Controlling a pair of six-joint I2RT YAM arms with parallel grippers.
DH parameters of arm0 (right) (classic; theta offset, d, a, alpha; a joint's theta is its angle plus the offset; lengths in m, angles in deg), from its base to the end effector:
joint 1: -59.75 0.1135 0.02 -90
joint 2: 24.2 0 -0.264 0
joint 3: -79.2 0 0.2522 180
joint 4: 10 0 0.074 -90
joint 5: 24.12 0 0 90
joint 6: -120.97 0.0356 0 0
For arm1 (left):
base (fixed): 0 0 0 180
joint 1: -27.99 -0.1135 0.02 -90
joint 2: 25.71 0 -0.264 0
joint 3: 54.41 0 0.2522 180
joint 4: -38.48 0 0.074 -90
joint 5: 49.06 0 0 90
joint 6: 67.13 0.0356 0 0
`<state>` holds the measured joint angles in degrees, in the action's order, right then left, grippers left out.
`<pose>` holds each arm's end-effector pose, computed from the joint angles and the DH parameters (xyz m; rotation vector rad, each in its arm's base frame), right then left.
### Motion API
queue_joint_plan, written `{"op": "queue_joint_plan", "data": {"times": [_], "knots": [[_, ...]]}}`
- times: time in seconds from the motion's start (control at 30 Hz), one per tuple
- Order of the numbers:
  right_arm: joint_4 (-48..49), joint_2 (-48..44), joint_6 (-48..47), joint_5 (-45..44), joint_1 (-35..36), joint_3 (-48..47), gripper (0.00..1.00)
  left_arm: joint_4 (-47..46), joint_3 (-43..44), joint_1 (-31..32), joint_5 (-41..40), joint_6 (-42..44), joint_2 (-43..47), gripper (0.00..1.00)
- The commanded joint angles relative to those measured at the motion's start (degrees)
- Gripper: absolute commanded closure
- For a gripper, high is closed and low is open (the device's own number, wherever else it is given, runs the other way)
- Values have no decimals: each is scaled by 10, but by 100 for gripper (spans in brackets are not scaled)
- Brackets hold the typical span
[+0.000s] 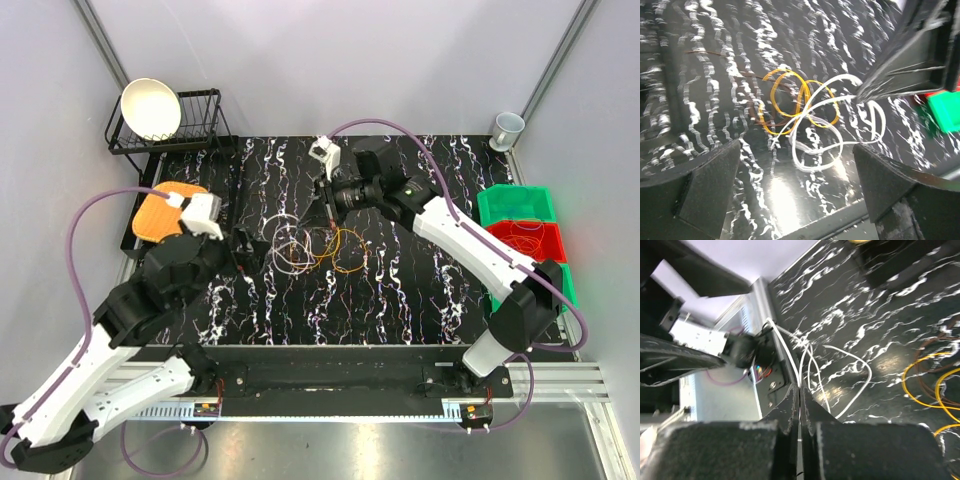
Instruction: Untangle the cables
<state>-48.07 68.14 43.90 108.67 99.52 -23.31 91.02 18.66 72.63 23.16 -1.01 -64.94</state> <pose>0.2670 0.2537 0.3750 -0.9813 1.9518 1.3147 0.0981 -0.0816 0.3863 0.1329 1.9104 -0.5224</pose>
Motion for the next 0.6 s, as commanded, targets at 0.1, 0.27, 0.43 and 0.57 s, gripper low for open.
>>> {"op": "queue_joint_plan", "data": {"times": [0.1, 0.27, 0.43, 0.57], "knots": [[41, -43, 32, -131, 2, -14, 100, 54, -21, -3, -87, -16, 84, 1], [41, -40, 61, -277, 1, -24, 100, 72, -73, -2, -93, -28, 128, 1], [52, -49, 111, -444, 2, -6, 100, 81, -121, -2, -110, -42, 144, 1], [41, -49, 153, -629, -1, 6, 100, 80, -129, -3, -117, -36, 141, 1]]}}
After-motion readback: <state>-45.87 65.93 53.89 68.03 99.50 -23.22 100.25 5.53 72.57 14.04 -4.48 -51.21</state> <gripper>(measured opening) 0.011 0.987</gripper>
